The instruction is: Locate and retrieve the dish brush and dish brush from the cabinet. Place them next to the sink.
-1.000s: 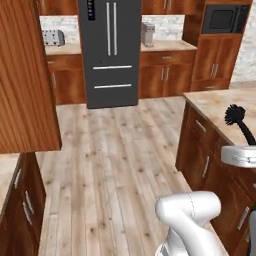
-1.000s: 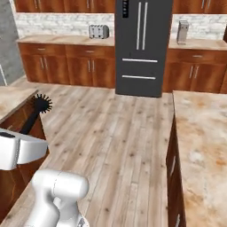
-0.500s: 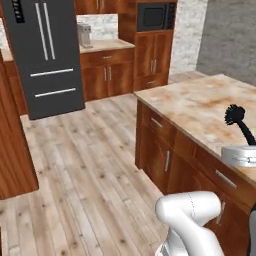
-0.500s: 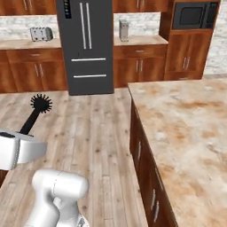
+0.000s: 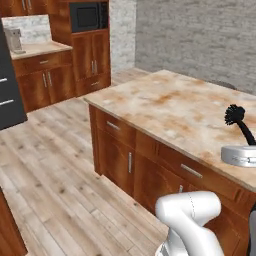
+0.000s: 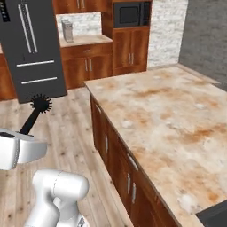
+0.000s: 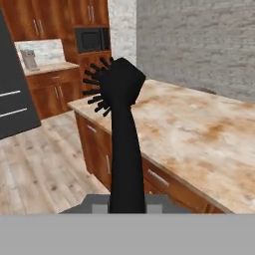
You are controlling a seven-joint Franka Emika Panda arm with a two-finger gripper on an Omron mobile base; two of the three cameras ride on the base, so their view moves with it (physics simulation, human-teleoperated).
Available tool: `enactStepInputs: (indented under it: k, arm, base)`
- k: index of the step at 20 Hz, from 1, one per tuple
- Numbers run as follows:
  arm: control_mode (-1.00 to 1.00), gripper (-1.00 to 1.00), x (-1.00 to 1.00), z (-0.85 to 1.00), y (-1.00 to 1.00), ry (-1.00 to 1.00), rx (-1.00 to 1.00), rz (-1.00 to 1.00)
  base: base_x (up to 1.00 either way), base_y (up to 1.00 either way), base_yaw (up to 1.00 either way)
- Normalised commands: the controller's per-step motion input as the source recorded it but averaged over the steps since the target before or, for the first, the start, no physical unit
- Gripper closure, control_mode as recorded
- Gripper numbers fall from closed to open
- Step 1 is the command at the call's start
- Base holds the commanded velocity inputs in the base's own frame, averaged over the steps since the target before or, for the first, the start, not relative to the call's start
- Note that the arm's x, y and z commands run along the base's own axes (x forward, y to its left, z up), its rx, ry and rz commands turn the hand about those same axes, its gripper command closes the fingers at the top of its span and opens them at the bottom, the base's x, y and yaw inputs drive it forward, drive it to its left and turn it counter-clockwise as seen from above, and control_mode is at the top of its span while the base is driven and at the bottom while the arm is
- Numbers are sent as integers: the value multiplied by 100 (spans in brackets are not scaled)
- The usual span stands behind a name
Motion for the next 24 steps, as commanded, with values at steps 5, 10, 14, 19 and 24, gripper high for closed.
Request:
enactStepInputs:
  k: [5, 10, 14, 19, 24]
  arm:
    - [100, 100, 0, 0, 0, 0, 0, 0]
    - [100, 100, 0, 0, 0, 0, 0, 0]
    - [100, 100, 0, 0, 0, 0, 0, 0]
    - [100, 100, 0, 0, 0, 0, 0, 0]
    - [100, 100, 0, 0, 0, 0, 0, 0]
  base:
    - [0, 0, -50]
    - [0, -1, -50]
    - [0, -10, -46]
    - [0, -12, -46]
    - [0, -5, -46]
